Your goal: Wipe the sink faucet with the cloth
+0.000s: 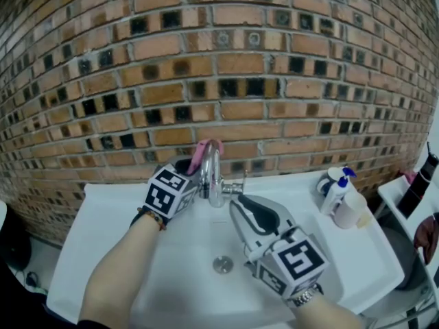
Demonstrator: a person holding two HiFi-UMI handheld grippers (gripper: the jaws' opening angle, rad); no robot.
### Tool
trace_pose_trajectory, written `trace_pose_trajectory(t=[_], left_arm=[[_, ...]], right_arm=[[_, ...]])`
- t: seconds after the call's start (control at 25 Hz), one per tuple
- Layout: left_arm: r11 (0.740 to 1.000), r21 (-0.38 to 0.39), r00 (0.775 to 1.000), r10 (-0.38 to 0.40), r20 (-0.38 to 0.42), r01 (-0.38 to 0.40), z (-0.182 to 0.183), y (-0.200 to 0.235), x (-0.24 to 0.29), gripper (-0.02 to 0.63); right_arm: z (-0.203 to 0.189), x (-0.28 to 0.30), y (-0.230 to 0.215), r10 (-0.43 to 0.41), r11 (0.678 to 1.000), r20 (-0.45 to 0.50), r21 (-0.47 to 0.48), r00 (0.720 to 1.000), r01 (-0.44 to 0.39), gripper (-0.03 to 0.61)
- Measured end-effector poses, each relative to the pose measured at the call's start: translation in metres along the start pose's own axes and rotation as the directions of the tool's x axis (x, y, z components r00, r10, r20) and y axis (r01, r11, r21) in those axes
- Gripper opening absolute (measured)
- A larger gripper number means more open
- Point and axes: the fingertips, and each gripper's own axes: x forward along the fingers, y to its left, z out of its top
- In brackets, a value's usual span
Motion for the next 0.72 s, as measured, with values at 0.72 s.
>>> trace_pose_trajectory(t=[0.72], left_arm=[[0.997, -0.073, 0.997, 0.02, -0.072, -0.026, -0.05, -0.009, 0.004, 0.069]], right_arm=[[-0.016, 0.003, -0.008, -0.045, 0.999, -0.062, 0.0, 0.997, 0.045, 0.081]])
